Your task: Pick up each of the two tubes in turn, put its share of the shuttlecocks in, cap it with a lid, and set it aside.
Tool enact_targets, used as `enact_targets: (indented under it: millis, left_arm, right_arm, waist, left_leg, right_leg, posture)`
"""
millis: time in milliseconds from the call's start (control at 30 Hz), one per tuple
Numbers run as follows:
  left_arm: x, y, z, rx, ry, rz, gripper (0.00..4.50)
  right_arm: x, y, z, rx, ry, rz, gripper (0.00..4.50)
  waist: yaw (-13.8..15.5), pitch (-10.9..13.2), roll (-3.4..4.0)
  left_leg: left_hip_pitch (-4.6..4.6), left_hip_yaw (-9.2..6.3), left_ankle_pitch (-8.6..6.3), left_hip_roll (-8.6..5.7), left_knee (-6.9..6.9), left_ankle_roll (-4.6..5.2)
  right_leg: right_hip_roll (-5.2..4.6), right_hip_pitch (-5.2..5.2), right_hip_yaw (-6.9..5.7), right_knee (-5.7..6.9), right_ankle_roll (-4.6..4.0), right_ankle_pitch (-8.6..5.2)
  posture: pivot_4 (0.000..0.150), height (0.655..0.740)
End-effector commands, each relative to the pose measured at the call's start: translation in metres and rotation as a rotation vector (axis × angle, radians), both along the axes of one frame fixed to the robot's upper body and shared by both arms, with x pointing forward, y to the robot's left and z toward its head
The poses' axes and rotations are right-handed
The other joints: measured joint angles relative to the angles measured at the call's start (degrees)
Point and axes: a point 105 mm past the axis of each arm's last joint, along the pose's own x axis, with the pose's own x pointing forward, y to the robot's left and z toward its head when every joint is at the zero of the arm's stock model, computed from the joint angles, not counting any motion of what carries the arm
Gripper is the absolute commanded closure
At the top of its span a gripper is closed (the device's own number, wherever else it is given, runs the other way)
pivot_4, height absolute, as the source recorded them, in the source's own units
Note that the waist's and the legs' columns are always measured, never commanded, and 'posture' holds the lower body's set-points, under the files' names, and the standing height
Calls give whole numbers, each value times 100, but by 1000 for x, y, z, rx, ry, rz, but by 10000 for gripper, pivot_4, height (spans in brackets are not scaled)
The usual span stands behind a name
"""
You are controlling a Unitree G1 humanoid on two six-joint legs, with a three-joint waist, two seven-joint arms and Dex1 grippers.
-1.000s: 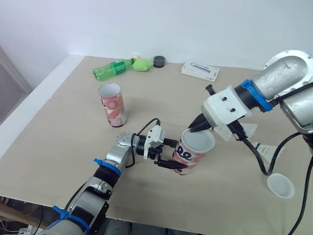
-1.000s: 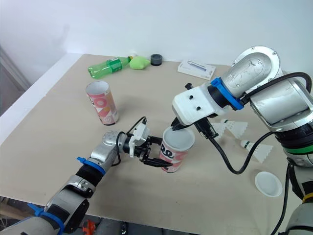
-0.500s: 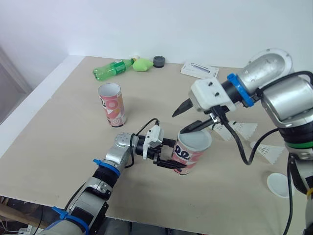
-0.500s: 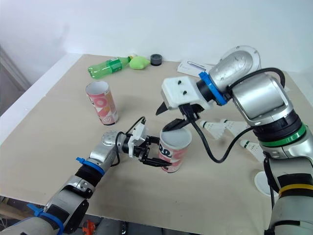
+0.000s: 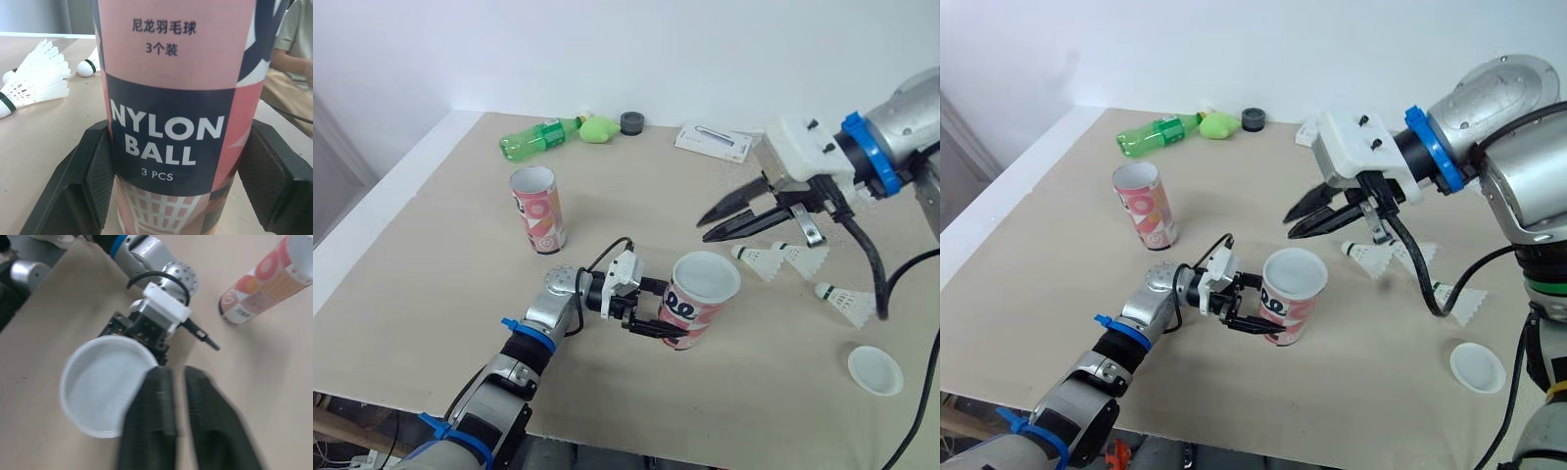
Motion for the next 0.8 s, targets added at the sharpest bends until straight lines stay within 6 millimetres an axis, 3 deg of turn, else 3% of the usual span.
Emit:
enact_targets:
  millis: [33,433,800]
  left_arm:
    - [-9,1,-34,120,83,-15,12716]
    - [-8,1,-34,117,84,-5,12716]
    - [-8,-1,-33,108,86,0,12716]
  right_arm:
    - [-18,-1,1,-39,22,64,43790]
    - [-17,-11,-30,-196,20,54,43790]
    - [-16,-17,-44,-262,24,76,43790]
  waist:
    - [8,0,0]
    - [8,0,-1]
    - [7,0,-1]
  left_leg:
    - [0,-1,0,0,0,0]
    - [-1,-3,0,0,1,0]
    - [0,-4,0,-1,1,-1]
  right_leg:
    - [0,0,-1,0,0,0]
    - [-1,1,-3,-1,7,-6]
    - [-1,2,-4,-1,6,-5]
  posture:
    - [1500,7203]
    - [1500,7203]
    - [1500,7203]
